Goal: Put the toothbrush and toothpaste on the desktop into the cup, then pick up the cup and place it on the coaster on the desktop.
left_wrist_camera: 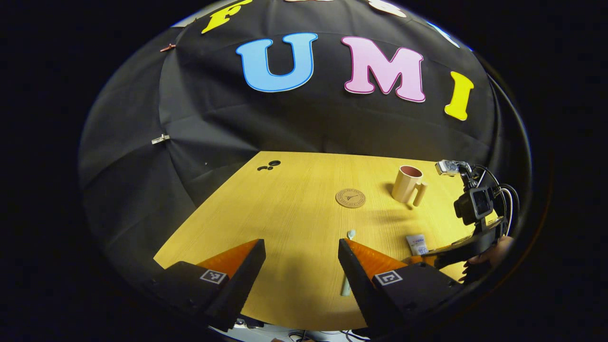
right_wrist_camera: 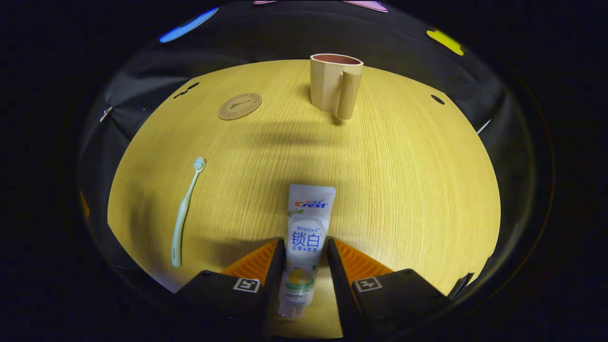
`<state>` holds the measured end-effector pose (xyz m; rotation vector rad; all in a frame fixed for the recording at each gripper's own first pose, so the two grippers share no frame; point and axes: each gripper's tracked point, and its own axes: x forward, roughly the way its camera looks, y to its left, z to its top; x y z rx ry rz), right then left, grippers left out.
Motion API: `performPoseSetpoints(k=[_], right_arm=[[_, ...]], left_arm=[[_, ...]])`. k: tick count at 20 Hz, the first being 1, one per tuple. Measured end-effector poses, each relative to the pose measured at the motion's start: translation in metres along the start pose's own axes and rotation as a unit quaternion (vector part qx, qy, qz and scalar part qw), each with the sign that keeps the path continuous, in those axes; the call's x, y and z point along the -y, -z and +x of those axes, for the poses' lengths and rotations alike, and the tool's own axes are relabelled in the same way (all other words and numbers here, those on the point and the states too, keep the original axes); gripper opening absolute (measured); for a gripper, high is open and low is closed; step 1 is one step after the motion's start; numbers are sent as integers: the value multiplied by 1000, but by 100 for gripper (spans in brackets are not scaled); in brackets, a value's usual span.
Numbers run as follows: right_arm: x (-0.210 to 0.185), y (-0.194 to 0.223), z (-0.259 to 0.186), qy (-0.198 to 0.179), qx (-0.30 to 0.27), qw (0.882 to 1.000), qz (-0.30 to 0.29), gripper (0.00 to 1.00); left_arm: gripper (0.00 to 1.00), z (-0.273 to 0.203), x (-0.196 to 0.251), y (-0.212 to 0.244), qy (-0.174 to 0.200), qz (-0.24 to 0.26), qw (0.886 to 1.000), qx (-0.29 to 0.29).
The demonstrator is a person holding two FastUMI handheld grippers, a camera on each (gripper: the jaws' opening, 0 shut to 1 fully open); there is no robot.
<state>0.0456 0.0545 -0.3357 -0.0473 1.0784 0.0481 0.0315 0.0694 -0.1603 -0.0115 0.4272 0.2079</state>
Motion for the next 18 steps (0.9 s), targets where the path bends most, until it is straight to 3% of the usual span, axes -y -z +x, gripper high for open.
performPoseSetpoints(k=[2, 6, 10, 12, 13, 18], right_arm=[[1, 1, -1, -1, -13, 1000, -9, 44], [0, -1, -2, -19, -22, 1000, -12, 42], [-1, 0, -4, -50, -25, 998, 5, 22], [-1, -6, -6, -60, -16, 998, 20, 22], [-1, -5, -9, -62, -18, 998, 17, 15], [16, -18, -32, -69, 28, 997, -20, 15]], left_arm=[[98, -1, -4, 4, 2, 2, 1000, -2], [98, -7, -11, 11, 4, 3, 1000, -3], [97, -12, -19, 18, 1, 4, 1000, -8], [98, -12, -21, 20, -3, 6, 1000, -8], [97, -12, -21, 20, -3, 6, 1000, -8], [98, 4, 2, 26, 44, -8, 999, -28]])
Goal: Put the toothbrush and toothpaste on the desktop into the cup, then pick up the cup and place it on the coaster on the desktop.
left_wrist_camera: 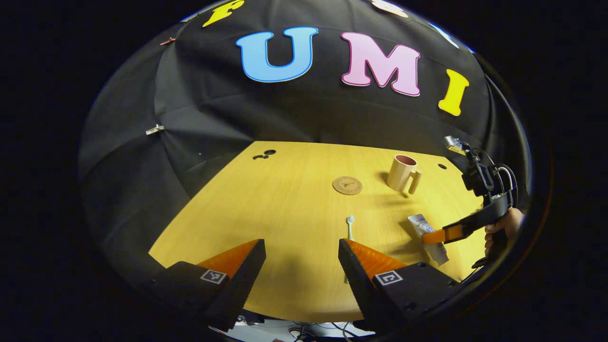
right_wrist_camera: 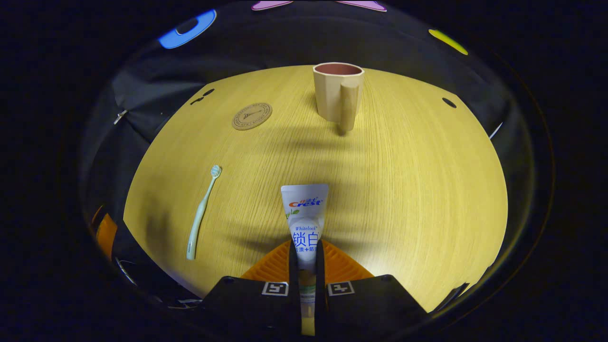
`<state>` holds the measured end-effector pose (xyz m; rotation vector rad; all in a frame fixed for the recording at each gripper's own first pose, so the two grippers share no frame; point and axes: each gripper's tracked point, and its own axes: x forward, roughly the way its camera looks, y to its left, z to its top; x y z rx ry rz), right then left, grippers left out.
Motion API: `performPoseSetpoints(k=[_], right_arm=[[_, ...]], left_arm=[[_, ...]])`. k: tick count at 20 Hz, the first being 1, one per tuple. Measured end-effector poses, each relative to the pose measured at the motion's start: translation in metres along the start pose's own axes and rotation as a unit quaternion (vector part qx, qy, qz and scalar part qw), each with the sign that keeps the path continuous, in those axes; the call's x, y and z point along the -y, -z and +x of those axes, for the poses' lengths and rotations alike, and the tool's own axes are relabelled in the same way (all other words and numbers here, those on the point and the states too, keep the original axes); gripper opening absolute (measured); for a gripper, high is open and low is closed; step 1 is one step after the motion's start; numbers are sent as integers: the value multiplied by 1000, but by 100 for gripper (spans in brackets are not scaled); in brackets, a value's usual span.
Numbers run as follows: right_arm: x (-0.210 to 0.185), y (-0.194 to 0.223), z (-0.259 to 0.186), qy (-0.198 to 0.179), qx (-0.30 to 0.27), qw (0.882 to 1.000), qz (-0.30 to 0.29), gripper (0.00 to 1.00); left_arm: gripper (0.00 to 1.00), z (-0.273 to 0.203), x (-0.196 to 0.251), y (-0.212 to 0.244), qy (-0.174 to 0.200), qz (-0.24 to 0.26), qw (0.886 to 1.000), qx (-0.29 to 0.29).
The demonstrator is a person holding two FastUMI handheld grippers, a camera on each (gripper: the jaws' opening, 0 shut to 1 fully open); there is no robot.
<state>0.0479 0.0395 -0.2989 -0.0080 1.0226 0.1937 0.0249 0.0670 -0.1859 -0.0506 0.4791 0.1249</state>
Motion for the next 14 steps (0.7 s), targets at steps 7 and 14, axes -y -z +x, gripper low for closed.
performPoseSetpoints(k=[7, 14], right_arm=[[28, -7, -49, -15, 43, 999, 18, 15], [67, 6, -69, -5, 47, 998, 35, 15]], left_arm=[[98, 63, 43, 30, 67, 9, 994, -85], [96, 115, 68, 60, 77, 45, 983, -163]])
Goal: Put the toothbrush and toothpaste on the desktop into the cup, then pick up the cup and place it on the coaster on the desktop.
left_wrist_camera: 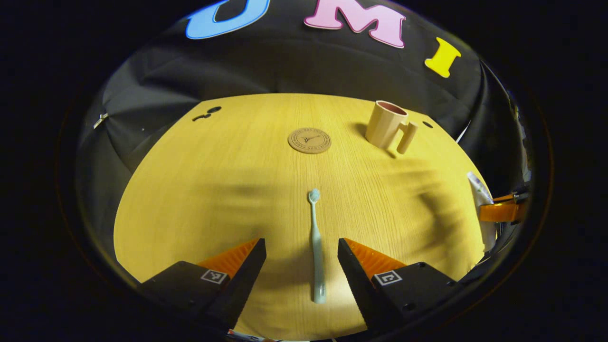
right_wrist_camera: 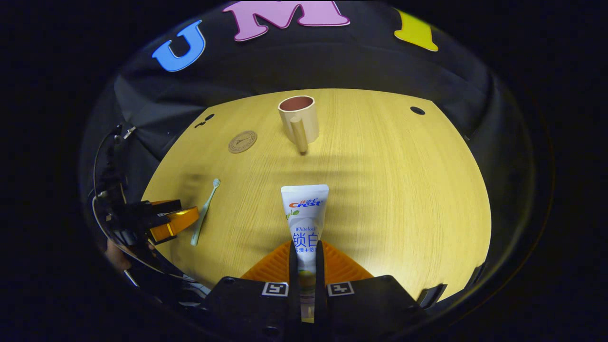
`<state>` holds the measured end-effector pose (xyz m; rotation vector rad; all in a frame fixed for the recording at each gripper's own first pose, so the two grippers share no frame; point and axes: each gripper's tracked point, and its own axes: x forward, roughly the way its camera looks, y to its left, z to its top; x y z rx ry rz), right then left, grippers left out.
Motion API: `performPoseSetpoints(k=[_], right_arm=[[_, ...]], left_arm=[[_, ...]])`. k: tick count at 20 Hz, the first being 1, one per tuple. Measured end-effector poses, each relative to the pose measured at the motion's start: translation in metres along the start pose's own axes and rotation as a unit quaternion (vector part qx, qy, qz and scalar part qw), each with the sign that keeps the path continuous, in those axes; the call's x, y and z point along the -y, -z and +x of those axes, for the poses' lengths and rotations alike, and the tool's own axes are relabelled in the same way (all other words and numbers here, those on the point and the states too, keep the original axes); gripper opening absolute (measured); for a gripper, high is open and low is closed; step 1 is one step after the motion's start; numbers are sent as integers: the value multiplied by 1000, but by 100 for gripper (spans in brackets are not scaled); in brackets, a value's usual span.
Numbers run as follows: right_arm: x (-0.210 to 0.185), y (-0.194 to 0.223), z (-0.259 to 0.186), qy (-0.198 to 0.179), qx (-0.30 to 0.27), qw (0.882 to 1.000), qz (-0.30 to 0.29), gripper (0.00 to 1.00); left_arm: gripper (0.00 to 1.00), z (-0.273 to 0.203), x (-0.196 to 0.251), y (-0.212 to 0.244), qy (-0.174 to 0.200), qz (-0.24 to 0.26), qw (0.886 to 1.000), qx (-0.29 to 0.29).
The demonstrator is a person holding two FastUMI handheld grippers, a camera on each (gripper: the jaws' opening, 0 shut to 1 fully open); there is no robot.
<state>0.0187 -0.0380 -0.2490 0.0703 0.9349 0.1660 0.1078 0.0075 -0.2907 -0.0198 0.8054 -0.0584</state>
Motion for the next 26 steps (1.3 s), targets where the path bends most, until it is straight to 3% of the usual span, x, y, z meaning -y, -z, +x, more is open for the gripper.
performPoseSetpoints(k=[4, 6, 11, 13, 14, 17, 19, 26], right_arm=[[8, 4, -8, -5, -3, 1000, 17, 15], [9, 5, -9, -10, -2, 1000, 18, 15], [4, 1, -2, -29, -3, 999, 14, 15], [2, -1, 3, -40, -7, 999, 17, 15], [1, -3, 4, -47, -8, 999, 19, 14], [-2, -8, 12, -63, -13, 998, 20, 14], [0, -10, 17, -66, -15, 998, 16, 15], [-4, -16, 18, -51, -9, 998, 19, 15]], left_arm=[[93, 18, 0, 10, -7, -10, 999, -46], [84, 21, -4, 7, -17, -5, 999, -48], [78, 24, 0, 11, -19, 31, 995, -90], [62, 25, 4, 12, -19, 32, 993, -111], [64, 25, 5, 11, -18, 28, 992, -123], [28, 25, 12, 10, -17, 31, 990, -139], [18, 27, 14, 11, -20, 39, 987, -155], [7, 24, 19, 8, 8, 48, 987, -152]])
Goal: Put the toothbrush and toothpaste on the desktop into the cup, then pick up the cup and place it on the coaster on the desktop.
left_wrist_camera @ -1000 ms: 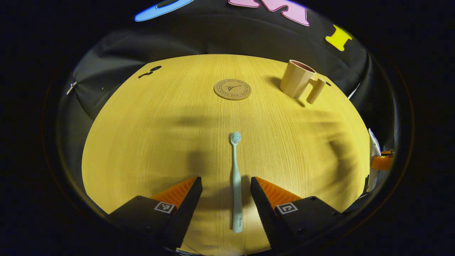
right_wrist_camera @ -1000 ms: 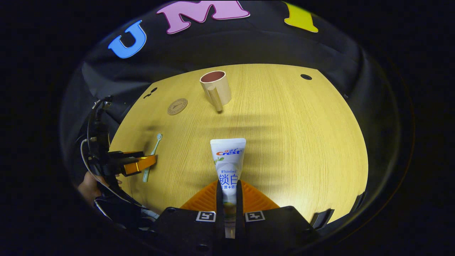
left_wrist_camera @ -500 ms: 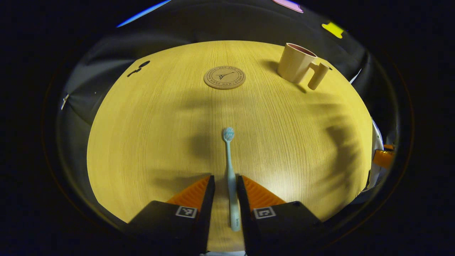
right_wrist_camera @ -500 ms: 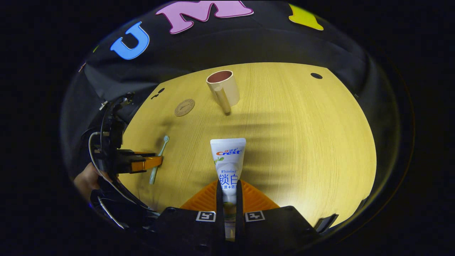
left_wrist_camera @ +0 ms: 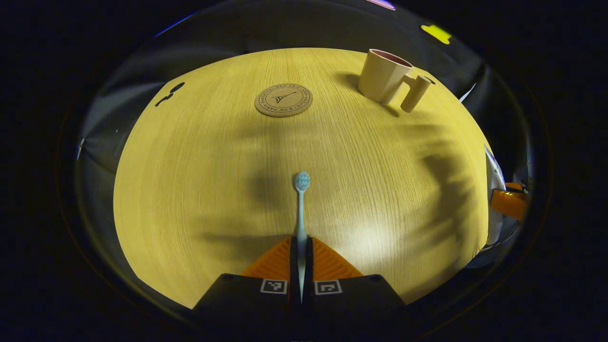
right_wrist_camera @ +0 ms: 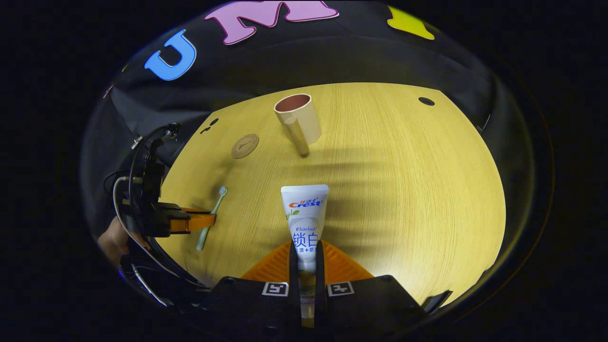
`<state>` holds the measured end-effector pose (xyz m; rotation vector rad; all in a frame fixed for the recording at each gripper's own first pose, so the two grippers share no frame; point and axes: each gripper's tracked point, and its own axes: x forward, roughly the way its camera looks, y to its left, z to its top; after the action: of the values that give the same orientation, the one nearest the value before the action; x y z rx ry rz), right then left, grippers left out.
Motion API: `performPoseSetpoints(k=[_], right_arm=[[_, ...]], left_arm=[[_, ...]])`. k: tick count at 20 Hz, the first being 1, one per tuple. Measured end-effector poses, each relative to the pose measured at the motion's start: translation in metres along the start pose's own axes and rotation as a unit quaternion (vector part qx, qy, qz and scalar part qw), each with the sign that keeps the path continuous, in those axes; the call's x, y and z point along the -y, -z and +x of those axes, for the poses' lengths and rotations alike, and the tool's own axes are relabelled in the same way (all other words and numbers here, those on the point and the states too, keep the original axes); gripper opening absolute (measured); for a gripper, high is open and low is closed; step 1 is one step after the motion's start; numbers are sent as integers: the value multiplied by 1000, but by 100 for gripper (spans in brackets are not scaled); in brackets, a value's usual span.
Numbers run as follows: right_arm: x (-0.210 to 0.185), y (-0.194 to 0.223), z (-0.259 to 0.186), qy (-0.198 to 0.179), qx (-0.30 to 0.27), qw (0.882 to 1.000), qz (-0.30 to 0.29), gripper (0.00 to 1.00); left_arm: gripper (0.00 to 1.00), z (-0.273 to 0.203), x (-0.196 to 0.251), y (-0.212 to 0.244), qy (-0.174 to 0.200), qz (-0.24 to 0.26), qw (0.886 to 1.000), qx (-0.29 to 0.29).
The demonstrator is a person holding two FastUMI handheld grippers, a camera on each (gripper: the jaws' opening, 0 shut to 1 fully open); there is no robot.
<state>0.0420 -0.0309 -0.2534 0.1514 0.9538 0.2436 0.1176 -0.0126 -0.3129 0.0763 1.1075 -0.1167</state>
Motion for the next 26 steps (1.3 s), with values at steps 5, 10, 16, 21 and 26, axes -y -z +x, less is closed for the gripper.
performPoseSetpoints(k=[5, 10, 16, 21, 26], right_arm=[[-10, -29, -5, 0, 30, 999, -17, 15], [-21, -96, -15, -6, 96, 995, -36, 14], [-42, -175, -18, -20, 168, 983, -77, 14], [-64, -249, -16, -38, 259, 960, -102, 14], [-75, -286, 11, -66, 305, 945, -99, 14]], left_arm=[[7, -8, 2, -2, 9, -8, 999, 38], [7, -39, 5, -11, 24, -39, 994, 96], [7, -71, 5, -37, 33, -53, 981, 183], [6, -82, 18, -48, 49, -41, 969, 240], [7, -88, 37, -50, 62, -37, 963, 259]])
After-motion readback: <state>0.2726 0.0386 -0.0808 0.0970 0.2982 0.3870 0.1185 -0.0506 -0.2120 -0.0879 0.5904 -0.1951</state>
